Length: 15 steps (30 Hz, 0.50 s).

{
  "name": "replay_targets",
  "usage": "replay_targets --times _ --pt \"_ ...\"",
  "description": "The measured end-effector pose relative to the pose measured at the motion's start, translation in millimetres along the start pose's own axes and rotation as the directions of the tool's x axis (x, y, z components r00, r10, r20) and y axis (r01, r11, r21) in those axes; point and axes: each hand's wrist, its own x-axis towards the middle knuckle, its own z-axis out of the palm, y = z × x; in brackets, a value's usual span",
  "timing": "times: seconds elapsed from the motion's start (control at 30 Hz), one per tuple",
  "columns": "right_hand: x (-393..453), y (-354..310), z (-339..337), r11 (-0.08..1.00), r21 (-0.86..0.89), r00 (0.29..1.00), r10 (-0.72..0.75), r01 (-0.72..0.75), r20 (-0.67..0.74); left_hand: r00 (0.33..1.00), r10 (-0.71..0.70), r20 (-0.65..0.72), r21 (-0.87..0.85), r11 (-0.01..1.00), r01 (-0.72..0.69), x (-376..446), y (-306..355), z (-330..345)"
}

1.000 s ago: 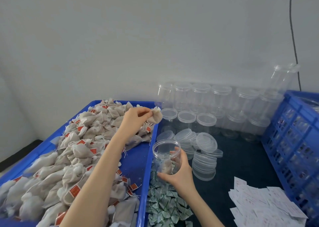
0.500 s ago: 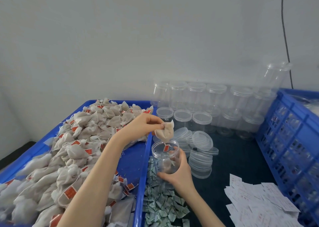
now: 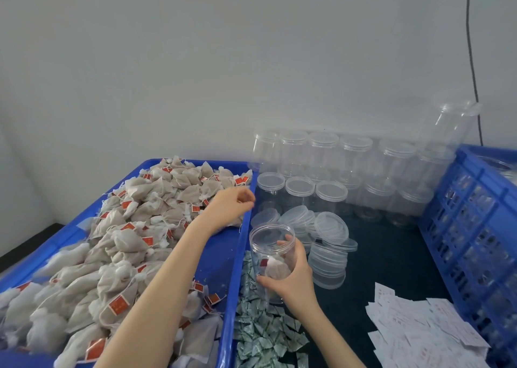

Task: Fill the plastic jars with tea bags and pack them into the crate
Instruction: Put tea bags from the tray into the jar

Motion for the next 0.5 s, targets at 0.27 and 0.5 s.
replay_targets --times 0.27,0.5 --pt "-2.1 0.0 -1.9 1.0 0.019 1.0 -0.023 0.023 0.006 0.896 -0.443 0.029 0.666 0.677 0.313 11.0 -87.5 33.7" --pt "-3.1 3.4 -2.9 1.0 0.004 1.0 -0.019 0.019 0.016 0.941 -0.335 -0.054 0.794 0.557 0.244 5.5 -92.7 35.6"
